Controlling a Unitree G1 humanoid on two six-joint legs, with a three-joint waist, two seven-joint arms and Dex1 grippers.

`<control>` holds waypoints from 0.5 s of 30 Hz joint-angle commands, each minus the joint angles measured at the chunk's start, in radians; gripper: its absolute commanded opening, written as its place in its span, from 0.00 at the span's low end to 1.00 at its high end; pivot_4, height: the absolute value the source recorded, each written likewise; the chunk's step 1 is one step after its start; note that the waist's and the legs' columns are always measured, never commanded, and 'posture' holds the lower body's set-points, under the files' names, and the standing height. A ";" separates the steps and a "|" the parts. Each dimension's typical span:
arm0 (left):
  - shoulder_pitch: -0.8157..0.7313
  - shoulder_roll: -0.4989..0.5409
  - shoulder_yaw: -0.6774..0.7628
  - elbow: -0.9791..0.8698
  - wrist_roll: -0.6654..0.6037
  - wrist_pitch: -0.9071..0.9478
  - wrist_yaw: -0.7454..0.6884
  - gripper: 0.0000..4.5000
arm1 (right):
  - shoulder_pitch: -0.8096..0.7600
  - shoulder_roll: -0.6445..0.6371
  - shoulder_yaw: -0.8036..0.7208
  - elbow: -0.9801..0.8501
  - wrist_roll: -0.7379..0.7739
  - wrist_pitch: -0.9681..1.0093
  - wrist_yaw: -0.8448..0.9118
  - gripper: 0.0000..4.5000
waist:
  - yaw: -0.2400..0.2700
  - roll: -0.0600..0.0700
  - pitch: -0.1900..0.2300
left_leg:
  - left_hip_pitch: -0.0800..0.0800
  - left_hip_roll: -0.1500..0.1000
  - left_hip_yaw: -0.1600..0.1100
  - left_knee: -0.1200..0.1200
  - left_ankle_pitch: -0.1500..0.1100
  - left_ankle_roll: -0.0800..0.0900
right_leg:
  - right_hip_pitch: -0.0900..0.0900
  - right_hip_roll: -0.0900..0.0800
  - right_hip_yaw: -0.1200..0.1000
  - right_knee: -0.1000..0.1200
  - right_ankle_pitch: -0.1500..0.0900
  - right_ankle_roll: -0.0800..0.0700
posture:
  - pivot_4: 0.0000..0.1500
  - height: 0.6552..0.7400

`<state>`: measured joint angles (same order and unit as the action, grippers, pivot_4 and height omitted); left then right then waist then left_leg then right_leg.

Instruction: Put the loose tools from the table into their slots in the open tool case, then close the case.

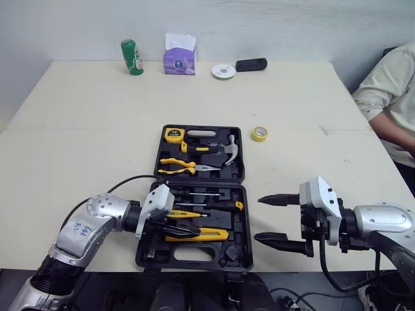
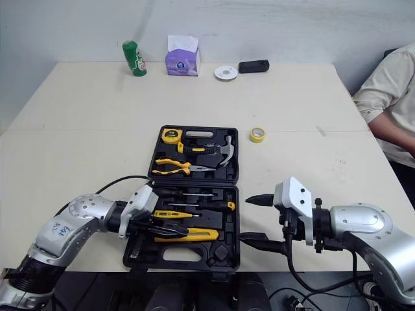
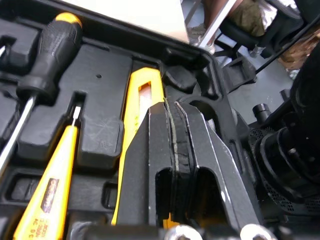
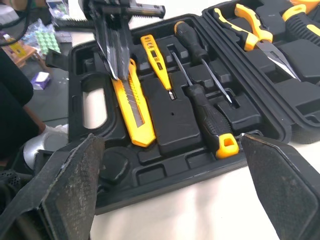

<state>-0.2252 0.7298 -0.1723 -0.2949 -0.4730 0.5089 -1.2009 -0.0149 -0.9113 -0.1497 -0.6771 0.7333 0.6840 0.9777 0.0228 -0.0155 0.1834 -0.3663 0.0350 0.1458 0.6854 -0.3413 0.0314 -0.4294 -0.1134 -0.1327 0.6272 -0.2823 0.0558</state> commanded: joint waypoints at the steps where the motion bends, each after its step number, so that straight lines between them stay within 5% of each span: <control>1: 0.008 0.022 -0.019 0.011 0.051 -0.046 -0.003 0.02 | 0.001 -0.011 -0.001 -0.021 0.017 -0.002 0.010 1.00 | 0.000 0.000 0.000 | 0.000 0.000 0.000 0.000 0.000 0.000 | 0.000 0.000 0.000 0.000 0.000 0.000 | 1.00 0.90; 9: 0.032 0.096 -0.152 0.063 0.255 -0.152 0.000 0.02 | 0.006 -0.011 0.003 -0.015 0.006 -0.014 0.010 1.00 | -0.001 0.001 -0.001 | 0.001 0.000 0.000 0.000 0.000 0.000 | 0.000 -0.001 0.000 0.000 0.000 0.000 | 1.00 0.90; 15: 0.052 0.130 -0.231 0.104 0.370 -0.238 0.016 0.02 | 0.012 -0.013 0.003 -0.017 -0.002 -0.018 0.006 1.00 | -0.001 0.015 -0.017 | 0.017 0.002 0.001 -0.006 -0.006 0.001 | 0.015 0.000 0.000 -0.006 -0.001 -0.001 | 1.00 0.90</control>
<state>-0.2329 0.8254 -0.3053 -0.2811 -0.2423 0.2373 -1.1879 -0.0069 -0.9131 -0.1356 -0.6770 0.7306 0.6789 0.9787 0.0214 -0.0006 0.1667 -0.3471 0.0376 0.1469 0.6795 -0.3522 0.0373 -0.4122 -0.1137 -0.1322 0.6211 -0.2835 0.0544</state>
